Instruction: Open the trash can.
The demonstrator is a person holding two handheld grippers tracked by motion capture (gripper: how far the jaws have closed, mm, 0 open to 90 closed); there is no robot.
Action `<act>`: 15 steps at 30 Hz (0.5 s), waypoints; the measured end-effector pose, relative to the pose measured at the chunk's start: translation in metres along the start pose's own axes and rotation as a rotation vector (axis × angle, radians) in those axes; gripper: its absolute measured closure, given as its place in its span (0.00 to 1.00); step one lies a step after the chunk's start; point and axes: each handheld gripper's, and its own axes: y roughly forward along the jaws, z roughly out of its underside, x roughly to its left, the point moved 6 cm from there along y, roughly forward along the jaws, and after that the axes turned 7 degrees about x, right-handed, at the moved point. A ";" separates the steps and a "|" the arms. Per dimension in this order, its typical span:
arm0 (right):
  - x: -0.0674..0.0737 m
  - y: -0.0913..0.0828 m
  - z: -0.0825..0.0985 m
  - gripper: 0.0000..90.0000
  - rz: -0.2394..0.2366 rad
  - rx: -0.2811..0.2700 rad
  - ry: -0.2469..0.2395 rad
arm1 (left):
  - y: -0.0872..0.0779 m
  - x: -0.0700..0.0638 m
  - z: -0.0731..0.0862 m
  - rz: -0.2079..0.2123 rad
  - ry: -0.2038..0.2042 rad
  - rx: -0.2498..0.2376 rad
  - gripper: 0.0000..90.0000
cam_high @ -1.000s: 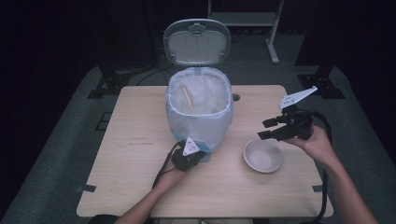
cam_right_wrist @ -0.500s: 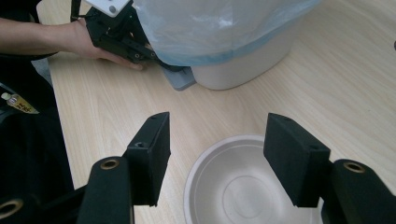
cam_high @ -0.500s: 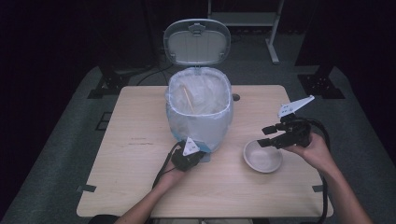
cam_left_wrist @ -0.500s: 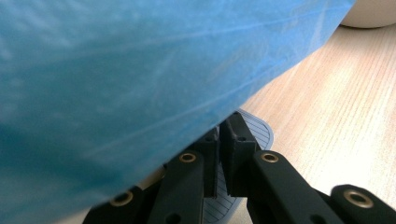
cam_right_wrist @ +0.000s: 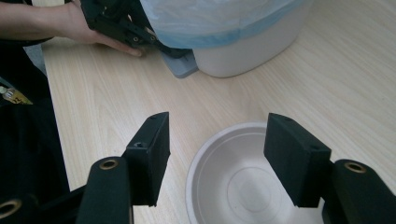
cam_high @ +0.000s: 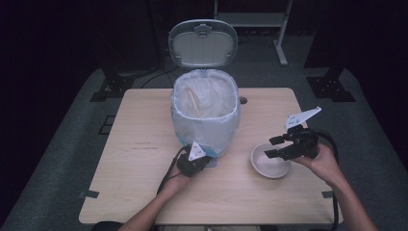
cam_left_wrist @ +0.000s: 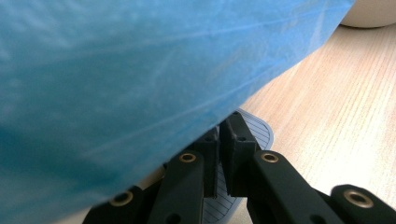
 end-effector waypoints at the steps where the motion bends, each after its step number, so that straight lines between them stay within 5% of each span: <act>1: 0.000 0.001 0.001 0.43 0.001 0.001 -0.001 | 0.000 0.000 0.000 0.000 0.000 0.000 0.96; 15: 0.002 0.011 0.015 0.43 0.002 0.011 -0.005 | 0.000 0.000 0.000 0.000 -0.002 -0.001 0.95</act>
